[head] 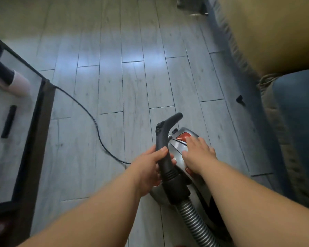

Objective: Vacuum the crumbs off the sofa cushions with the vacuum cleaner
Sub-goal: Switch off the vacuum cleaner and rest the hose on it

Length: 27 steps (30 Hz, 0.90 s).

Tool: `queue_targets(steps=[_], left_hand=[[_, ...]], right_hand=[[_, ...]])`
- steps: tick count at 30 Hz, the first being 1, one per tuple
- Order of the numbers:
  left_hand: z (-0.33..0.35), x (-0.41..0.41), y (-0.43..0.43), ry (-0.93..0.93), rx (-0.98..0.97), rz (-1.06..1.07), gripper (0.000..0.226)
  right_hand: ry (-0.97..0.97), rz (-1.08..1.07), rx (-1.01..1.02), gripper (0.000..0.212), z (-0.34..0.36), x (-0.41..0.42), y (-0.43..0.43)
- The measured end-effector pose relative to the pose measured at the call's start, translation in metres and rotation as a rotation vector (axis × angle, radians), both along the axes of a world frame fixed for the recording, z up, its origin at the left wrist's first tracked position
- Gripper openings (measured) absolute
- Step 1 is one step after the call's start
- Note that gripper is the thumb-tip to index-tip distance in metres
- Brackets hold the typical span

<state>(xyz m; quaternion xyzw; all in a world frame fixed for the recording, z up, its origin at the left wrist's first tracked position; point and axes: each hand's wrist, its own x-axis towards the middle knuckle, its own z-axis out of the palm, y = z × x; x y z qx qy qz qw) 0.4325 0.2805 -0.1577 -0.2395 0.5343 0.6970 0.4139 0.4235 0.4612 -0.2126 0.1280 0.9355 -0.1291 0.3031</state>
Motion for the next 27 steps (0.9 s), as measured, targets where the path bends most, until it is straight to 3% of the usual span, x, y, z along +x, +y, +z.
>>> queue_targets(steps=[7,13,20,27], left_hand=[[-0.020,-0.001,0.001,-0.017,0.035,-0.048,0.038],[-0.023,-0.003,0.000,-0.043,0.063,-0.049,0.045],[-0.027,-0.006,0.001,-0.074,0.131,-0.027,0.033],[-0.037,-0.008,-0.010,-0.066,0.124,-0.043,0.026]], right_hand=[[-0.139,0.021,-0.026,0.076,-0.028,-0.010,0.009],[-0.001,0.073,-0.012,0.075,-0.027,-0.010,0.010],[-0.104,0.107,0.015,0.077,-0.017,-0.025,0.009],[-0.178,0.158,0.067,0.094,-0.019,-0.024,-0.004]])
